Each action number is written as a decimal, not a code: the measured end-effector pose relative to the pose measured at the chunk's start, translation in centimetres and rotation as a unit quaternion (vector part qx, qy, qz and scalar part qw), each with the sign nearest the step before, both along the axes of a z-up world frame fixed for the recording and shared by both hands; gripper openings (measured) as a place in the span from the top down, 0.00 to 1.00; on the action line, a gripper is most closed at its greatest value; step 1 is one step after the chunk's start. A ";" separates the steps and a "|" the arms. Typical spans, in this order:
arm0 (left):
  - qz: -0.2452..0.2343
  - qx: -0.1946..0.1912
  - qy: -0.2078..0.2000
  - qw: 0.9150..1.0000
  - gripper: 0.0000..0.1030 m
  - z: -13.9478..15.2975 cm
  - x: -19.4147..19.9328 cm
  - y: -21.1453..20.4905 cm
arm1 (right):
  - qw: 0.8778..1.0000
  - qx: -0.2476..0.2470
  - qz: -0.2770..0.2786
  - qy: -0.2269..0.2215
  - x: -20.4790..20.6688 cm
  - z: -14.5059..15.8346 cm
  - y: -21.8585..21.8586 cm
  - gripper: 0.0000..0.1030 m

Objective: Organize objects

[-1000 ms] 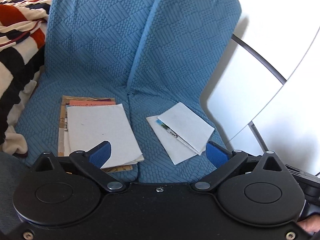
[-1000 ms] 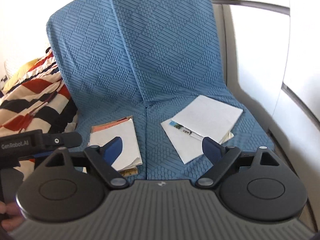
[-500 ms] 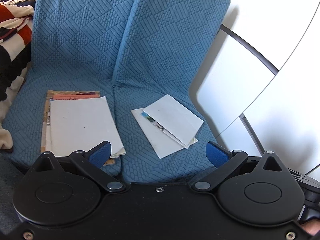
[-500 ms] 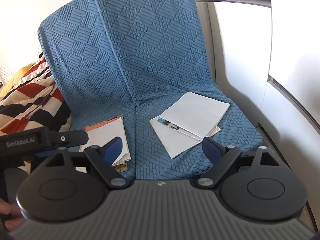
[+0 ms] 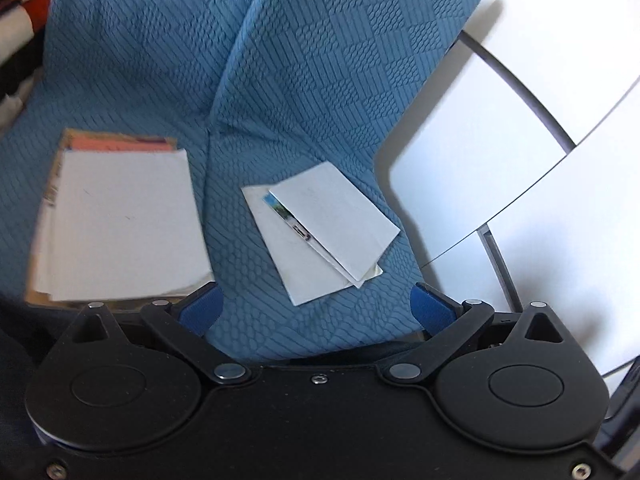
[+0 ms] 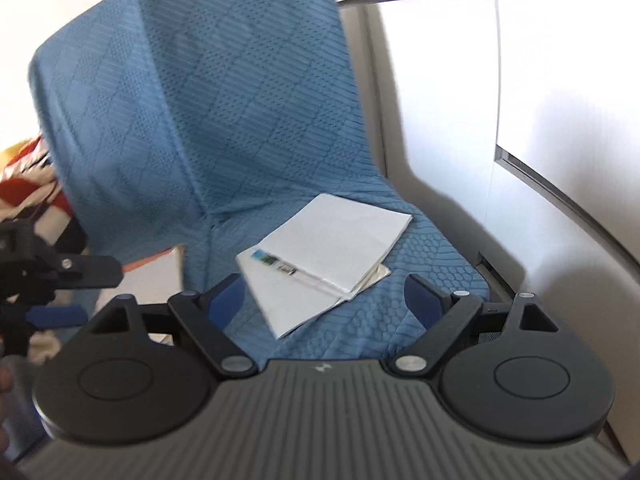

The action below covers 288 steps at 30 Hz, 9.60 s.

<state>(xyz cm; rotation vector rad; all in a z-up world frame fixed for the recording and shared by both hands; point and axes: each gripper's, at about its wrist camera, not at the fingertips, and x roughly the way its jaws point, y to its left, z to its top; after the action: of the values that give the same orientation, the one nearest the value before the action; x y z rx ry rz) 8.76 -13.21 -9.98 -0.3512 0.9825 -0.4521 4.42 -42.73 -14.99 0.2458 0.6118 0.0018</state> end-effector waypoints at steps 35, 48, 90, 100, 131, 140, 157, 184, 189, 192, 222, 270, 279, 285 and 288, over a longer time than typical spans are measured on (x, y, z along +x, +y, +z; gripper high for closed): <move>0.045 -0.141 0.159 0.976 0.68 -19.7 15.7 -12.9 | 0.938 0.320 -0.101 0.086 17.1 -15.3 -9.7 0.52; 0.069 -0.191 0.216 0.955 0.98 -23.3 16.7 -10.7 | 0.926 0.348 -0.107 0.095 19.3 -16.5 -9.1 0.54; 0.141 -0.365 0.261 0.883 0.98 -24.3 15.6 -9.5 | 0.846 0.526 -0.026 0.087 19.3 -17.9 -8.3 0.51; 0.114 -0.365 0.249 0.890 0.98 -21.3 14.9 -8.0 | 0.849 0.519 -0.047 0.089 17.9 -18.4 -8.8 0.52; 0.110 -0.305 0.223 0.919 0.93 -15.1 10.3 2.4 | 0.916 0.391 -0.010 0.084 11.7 -11.0 -2.2 0.92; 0.104 -0.311 0.209 0.921 0.93 -12.4 8.9 4.9 | 0.934 0.344 0.000 0.094 9.8 -7.7 0.4 0.91; 0.093 -0.302 0.164 0.935 0.92 -3.8 9.4 9.9 | 0.948 0.310 0.035 0.065 11.1 0.5 5.2 0.91; 0.131 -0.291 0.116 0.940 0.91 -2.1 11.0 22.3 | 0.952 0.274 0.112 0.078 12.8 1.6 17.9 0.90; 0.136 -0.276 0.126 0.943 0.91 -4.3 11.8 23.5 | 0.957 0.252 0.114 0.088 13.1 0.2 19.7 0.90; 0.134 -0.261 0.129 0.947 0.91 -5.7 12.1 23.6 | 0.960 0.238 0.114 0.094 13.3 -0.7 20.3 0.90; 0.097 -0.055 0.159 0.981 0.89 -13.7 9.7 19.7 | 0.971 0.093 0.119 0.186 12.0 -8.2 22.9 0.89; 0.021 0.004 -0.013 1.000 0.54 3.7 1.7 11.2 | 0.991 0.043 0.129 0.009 2.4 7.2 12.3 0.48; 0.011 0.000 -0.023 1.000 0.52 4.0 0.2 9.5 | 0.994 0.048 0.093 0.029 1.0 5.1 8.4 0.49; 0.005 0.004 -0.020 1.000 0.51 3.0 -0.7 7.4 | 0.995 0.021 0.096 0.027 0.4 4.5 7.3 0.49; 0.002 0.001 -0.016 1.000 0.51 2.5 -0.8 6.3 | 0.995 0.018 0.098 0.029 0.4 4.4 6.8 0.49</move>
<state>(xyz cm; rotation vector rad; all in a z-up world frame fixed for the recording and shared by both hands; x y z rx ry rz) 7.96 -6.87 -7.46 -0.3421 0.9513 -0.4521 4.80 -35.96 -10.63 0.2206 0.6914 0.1948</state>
